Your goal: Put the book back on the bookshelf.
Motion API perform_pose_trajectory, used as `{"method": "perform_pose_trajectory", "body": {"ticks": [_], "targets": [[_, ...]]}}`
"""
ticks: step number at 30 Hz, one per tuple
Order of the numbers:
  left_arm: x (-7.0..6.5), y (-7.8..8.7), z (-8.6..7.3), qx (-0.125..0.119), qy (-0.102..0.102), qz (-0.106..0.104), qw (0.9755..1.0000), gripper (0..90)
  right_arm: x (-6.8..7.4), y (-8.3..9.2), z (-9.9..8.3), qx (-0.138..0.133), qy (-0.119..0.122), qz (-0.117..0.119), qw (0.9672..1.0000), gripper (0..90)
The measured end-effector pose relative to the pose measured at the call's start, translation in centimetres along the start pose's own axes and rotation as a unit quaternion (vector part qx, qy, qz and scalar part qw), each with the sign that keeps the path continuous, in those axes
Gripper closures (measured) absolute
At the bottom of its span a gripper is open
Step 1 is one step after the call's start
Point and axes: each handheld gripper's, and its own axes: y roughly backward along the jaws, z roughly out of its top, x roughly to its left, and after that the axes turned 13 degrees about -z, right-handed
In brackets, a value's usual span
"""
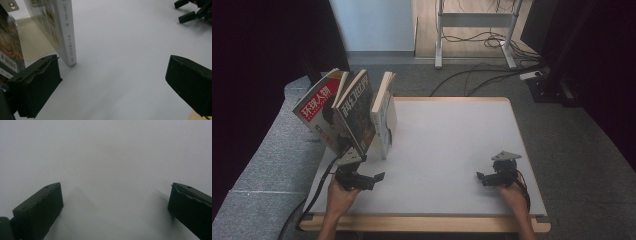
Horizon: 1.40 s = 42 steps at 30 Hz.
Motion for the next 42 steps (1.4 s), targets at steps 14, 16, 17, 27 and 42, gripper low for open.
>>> {"method": "perform_pose_trajectory", "body": {"ticks": [14, 16, 17, 27, 42], "targets": [[-0.4, -0.3, -2.3, 0.02, 0.001, 0.007, 0.9998, 0.0, 0.0, 0.0, 0.0, 0.0, 0.0, 0.0, 1.0, 0.0], [-0.2, -0.5, -2.6, 0.019, 0.005, 0.004, 0.9998, 0.0, 0.0, 0.0, 0.0, 0.0, 0.0, 0.0, 1.0, 0.0], [-0.1, -0.6, -2.7, 0.018, 0.007, 0.004, 0.9998, 0.0, 0.0, 0.0, 0.0, 0.0, 0.0, 0.0, 1.0, 0.0], [0.1, -3.2, -3.8, 0.046, 0.001, 0.009, 0.9989, 0.0, 0.0, 0.0, 0.0, 0.0, 0.0, 0.0, 1.0, 0.0], [0.1, -6.5, -4.2, 0.111, -0.011, 0.014, 0.9936, 0.0, 0.0, 0.0, 0.0, 0.0, 0.0, 0.0, 1.0, 0.0]]}}
